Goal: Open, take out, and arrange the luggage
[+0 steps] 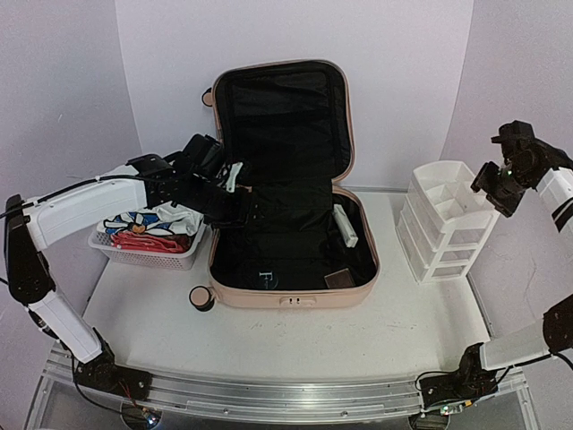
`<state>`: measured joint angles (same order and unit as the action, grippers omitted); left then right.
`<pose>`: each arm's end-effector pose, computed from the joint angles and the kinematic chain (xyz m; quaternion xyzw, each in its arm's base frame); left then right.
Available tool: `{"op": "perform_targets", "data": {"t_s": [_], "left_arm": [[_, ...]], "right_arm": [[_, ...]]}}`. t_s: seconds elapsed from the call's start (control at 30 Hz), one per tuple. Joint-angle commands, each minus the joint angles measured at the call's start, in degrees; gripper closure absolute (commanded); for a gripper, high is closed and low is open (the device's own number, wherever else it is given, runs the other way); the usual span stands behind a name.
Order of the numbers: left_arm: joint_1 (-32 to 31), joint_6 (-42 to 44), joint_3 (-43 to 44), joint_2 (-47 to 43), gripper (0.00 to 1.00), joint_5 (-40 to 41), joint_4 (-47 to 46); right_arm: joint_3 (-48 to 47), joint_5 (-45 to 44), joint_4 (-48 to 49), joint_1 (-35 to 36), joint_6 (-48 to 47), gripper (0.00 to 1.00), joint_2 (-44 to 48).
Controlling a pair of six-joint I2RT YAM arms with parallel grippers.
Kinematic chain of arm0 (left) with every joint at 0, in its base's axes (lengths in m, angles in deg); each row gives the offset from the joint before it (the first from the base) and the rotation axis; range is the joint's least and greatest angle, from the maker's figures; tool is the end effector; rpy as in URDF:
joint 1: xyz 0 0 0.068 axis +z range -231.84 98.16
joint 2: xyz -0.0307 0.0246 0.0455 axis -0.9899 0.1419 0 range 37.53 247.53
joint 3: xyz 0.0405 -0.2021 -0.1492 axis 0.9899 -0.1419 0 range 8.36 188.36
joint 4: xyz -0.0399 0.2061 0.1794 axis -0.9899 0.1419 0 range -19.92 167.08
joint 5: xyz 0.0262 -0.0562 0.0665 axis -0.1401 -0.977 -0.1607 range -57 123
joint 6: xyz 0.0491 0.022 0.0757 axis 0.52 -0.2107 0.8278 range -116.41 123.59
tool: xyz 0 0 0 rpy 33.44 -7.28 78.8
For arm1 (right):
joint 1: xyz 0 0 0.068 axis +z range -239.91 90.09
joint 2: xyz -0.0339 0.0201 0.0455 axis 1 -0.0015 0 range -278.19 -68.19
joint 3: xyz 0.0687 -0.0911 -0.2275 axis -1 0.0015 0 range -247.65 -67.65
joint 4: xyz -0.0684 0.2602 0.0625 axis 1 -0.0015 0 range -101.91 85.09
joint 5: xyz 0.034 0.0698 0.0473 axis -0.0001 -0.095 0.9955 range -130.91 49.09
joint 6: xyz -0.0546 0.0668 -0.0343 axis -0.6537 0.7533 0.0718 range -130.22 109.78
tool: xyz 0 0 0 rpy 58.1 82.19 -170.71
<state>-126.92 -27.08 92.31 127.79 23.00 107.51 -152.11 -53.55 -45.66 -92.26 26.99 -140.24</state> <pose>0.2720 -0.2933 0.2814 0.1488 0.9046 -0.3035 0.2597 0.3220 -0.0315 0.3874 0.3419 0.7840 0.0624 0.5143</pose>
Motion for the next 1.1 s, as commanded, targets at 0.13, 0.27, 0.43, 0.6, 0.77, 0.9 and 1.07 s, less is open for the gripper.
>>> {"op": "perform_targets", "data": {"t_s": [0.13,0.27,0.43,0.6,0.77,0.9,1.07], "left_arm": [[-3.1,-6.0,3.4,6.6,0.39,-6.5,-21.7],[-4.2,-5.6,4.3,9.4,0.39,-9.4,-27.4],[-5.3,-5.1,4.7,11.6,0.39,-10.5,-33.5],[-5.5,-5.6,4.1,12.3,0.36,-9.7,-37.1],[-5.5,-5.3,3.1,11.3,0.12,-9.4,-39.3],[-4.9,-9.8,0.7,9.7,0.00,-3.9,-39.4],[-3.8,-9.5,3.6,12.4,0.07,-9.4,-40.0]], "right_arm": [[-7.2,18.7,-0.5,-0.2,-28.8,0.44,-5.3],[-11.0,19.1,-2.6,-0.2,-30.4,0.52,-11.6],[-14.0,19.6,-2.2,-0.2,-32.8,0.60,-17.2],[-16.9,17.2,-2.0,-0.2,-33.7,0.62,-21.4],[-18.0,13.3,-1.4,-0.2,-34.4,0.66,-24.1],[-18.0,13.3,-1.3,-0.2,-34.5,0.69,-26.1],[-16.0,14.0,-0.7,-0.2,-34.2,0.73,-27.2]]}}
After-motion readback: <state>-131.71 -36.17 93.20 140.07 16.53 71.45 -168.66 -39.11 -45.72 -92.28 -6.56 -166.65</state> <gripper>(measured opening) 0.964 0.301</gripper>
